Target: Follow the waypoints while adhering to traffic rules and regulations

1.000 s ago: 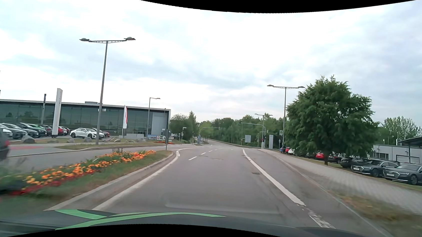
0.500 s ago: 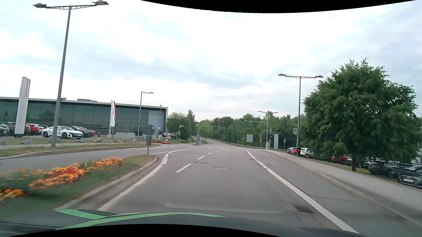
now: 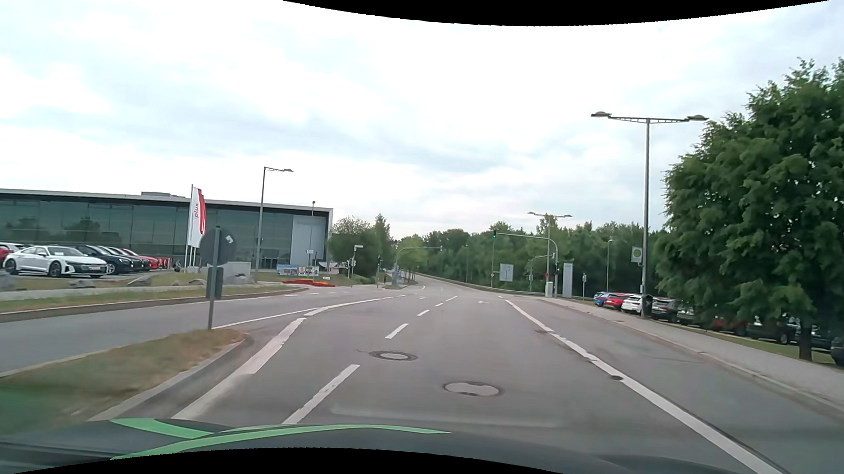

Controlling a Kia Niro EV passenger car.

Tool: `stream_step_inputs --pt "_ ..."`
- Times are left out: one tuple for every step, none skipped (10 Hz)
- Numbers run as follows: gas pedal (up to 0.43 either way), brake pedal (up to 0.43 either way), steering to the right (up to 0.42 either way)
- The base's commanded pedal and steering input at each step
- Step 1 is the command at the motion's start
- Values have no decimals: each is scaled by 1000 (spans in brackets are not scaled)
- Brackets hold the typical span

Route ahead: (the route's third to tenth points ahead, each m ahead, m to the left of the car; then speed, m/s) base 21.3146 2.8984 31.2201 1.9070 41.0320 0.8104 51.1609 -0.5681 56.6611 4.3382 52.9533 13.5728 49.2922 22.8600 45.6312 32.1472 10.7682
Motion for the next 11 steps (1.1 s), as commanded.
stream_step_inputs --pt "0 0 -3" --pt "0 0 0" --pt "0 0 2" --pt "0 0 2" --pt "0 0 3" --pt "0 0 5" --pt "0 0 8" --pt "0 0 8" --pt "0 0 10" --pt "0 0 11" --pt "0 0 10"
